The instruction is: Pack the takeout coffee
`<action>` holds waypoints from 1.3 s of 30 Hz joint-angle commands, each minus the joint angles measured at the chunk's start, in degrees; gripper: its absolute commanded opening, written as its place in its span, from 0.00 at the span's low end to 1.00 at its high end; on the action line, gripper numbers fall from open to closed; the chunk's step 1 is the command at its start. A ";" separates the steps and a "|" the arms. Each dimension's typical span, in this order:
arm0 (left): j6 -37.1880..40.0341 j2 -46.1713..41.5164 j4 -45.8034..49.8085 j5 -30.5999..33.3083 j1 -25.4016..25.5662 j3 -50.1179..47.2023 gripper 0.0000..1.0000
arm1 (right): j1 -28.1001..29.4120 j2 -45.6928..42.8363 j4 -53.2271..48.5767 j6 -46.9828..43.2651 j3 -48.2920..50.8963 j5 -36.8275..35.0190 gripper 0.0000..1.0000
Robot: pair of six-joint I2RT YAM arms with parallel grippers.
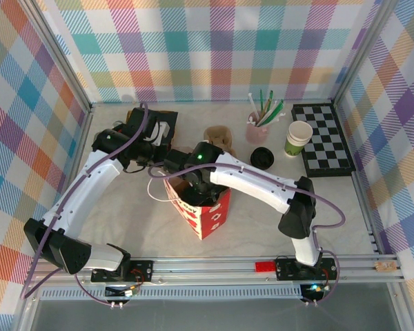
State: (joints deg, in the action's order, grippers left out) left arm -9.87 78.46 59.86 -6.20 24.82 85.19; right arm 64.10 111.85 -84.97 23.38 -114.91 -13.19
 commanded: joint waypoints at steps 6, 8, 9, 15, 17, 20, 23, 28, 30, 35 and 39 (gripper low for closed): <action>-0.68 -1.87 0.31 -0.64 -0.78 -0.44 0.02 | -0.73 -3.13 2.38 0.24 2.06 1.15 0.44; -0.68 -2.40 0.09 -0.75 -0.74 -0.99 0.02 | -0.81 -3.51 3.32 0.07 2.86 1.30 0.43; -0.68 -2.51 0.15 -0.70 -0.74 -1.18 0.02 | -0.90 -3.73 3.98 0.00 3.39 1.60 0.44; -0.85 -3.30 0.47 -0.22 -0.74 -1.77 0.02 | -1.34 -4.21 5.67 -0.49 5.05 2.88 0.43; -0.85 -3.62 0.53 -0.14 -0.75 -1.87 0.02 | -1.34 -4.19 5.86 -0.70 5.13 3.08 0.43; -1.03 -4.09 0.66 -0.04 -0.74 -1.97 0.02 | -1.60 -4.36 6.36 -0.79 5.64 3.17 0.43; -1.12 -4.19 0.53 0.16 -0.74 -2.11 0.01 | -1.94 -4.67 6.96 -1.01 6.40 3.59 0.43; -1.21 -3.97 0.53 0.12 -0.78 -2.10 0.01 | -2.37 -5.13 7.73 -0.93 7.67 4.22 0.43; -1.21 -3.92 0.35 0.22 -0.74 -2.11 0.01 | -2.45 -5.16 7.63 -0.83 7.86 4.49 0.43; -1.46 -3.57 0.00 0.30 -0.74 -2.10 0.02 | -2.46 -5.38 6.97 -0.27 7.86 4.92 0.43; -1.38 -3.57 0.15 0.90 -0.74 -1.87 0.01 | -2.46 -5.94 6.67 -0.04 7.79 5.02 0.43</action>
State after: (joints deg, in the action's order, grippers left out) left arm -10.76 75.77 59.86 -5.89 24.82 83.72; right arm 61.87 108.44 -77.38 23.14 -107.35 -9.06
